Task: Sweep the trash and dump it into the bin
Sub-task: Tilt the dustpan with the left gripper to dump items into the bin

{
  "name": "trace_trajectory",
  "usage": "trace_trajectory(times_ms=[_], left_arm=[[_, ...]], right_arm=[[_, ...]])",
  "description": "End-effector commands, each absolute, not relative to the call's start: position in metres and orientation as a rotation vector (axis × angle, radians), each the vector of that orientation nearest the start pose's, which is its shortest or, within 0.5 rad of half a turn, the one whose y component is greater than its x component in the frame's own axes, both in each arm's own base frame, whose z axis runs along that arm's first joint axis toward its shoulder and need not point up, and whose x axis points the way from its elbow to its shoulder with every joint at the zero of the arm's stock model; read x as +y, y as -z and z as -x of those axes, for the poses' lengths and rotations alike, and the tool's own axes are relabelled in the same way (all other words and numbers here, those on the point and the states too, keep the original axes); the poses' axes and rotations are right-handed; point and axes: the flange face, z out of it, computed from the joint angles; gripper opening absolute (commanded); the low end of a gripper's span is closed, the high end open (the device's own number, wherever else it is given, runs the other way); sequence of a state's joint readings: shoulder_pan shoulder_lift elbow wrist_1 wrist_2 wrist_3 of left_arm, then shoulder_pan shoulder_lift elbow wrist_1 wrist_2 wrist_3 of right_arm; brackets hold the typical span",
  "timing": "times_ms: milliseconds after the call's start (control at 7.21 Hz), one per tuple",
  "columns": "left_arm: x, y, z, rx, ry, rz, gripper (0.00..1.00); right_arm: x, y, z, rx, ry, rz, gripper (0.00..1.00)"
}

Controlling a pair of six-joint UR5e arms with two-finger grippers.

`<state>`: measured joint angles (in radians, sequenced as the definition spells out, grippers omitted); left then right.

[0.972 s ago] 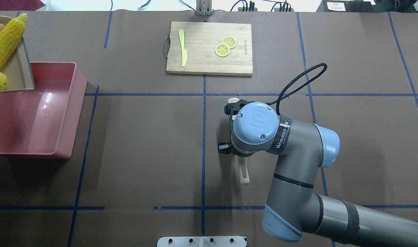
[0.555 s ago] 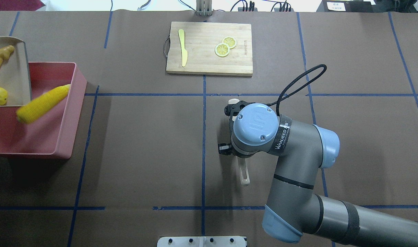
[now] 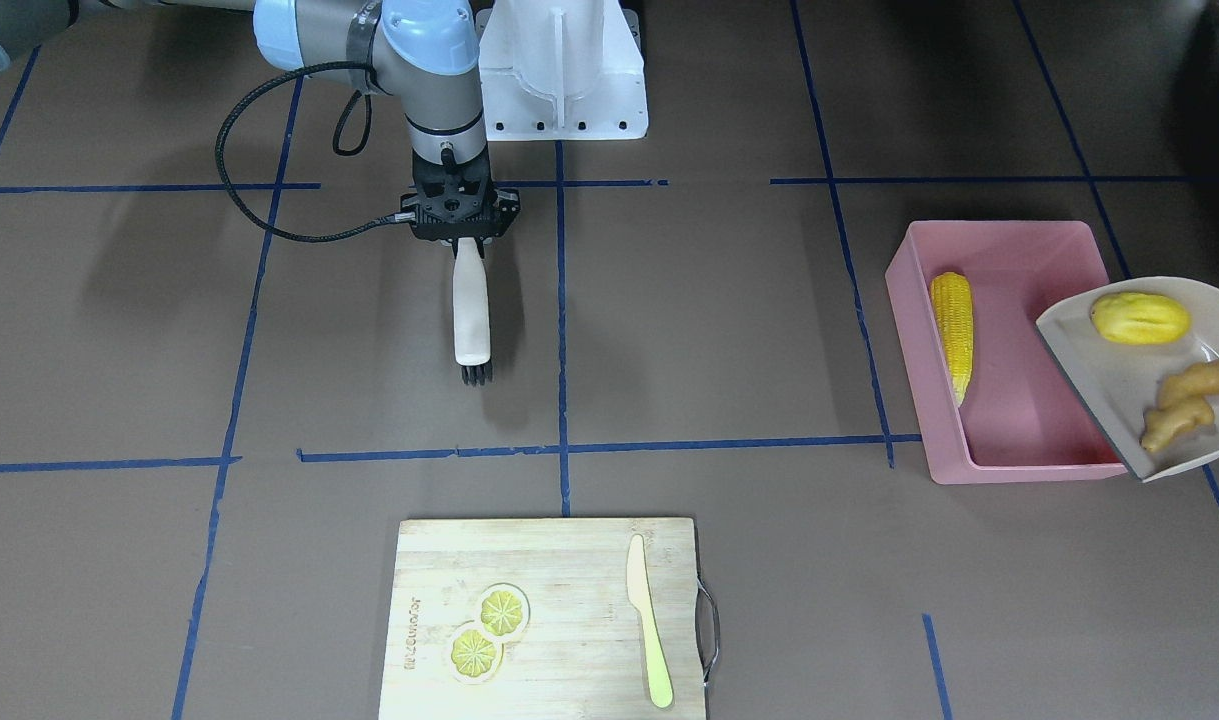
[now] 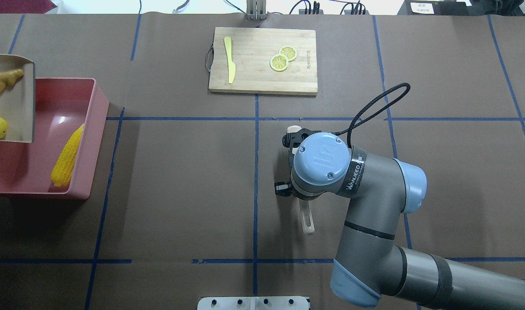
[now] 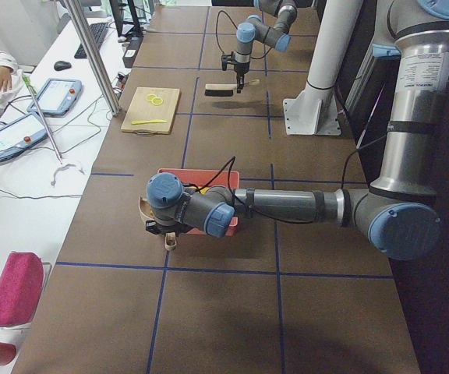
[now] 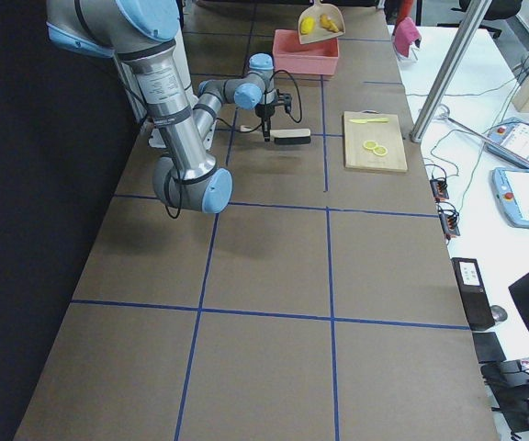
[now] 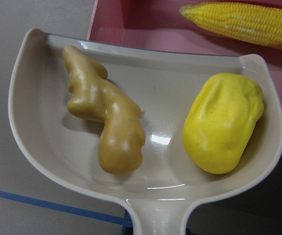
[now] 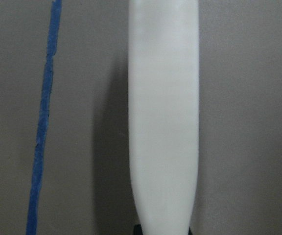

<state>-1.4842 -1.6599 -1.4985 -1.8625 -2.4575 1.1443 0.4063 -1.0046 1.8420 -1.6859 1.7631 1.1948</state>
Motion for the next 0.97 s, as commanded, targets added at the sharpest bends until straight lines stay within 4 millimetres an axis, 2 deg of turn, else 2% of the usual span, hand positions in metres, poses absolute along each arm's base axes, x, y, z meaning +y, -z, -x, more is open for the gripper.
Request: trace_trajectory(times_ms=[0, 139, 416, 555, 833], left_arm=[[-0.564, -0.595, 0.009, 0.681, -1.292, -0.706, 0.0], [-0.565, -0.593, 0.009, 0.697, -1.279, -0.68, 0.0], [-0.564, -0.562, 0.025, 0.732, -1.215, -0.606, 0.0], [-0.563, -0.55, 0.03, 0.643, -1.261, -0.599, 0.0], [-0.563, -0.549, 0.03, 0.52, -1.417, -0.6, 0.0]], right_arm=[[-0.352, -0.237, 0.535, -0.734, 0.042, -0.109, 0.0], [-0.352, -0.238, 0.535, -0.733, 0.042, -0.11, 0.0], [-0.351, -0.241, 0.535, -0.729, 0.043, -0.108, 0.0], [-0.351, -0.241, 0.535, -0.729, 0.044, -0.107, 0.0], [-0.35, -0.242, 0.536, -0.728, 0.044, -0.106, 0.0]])
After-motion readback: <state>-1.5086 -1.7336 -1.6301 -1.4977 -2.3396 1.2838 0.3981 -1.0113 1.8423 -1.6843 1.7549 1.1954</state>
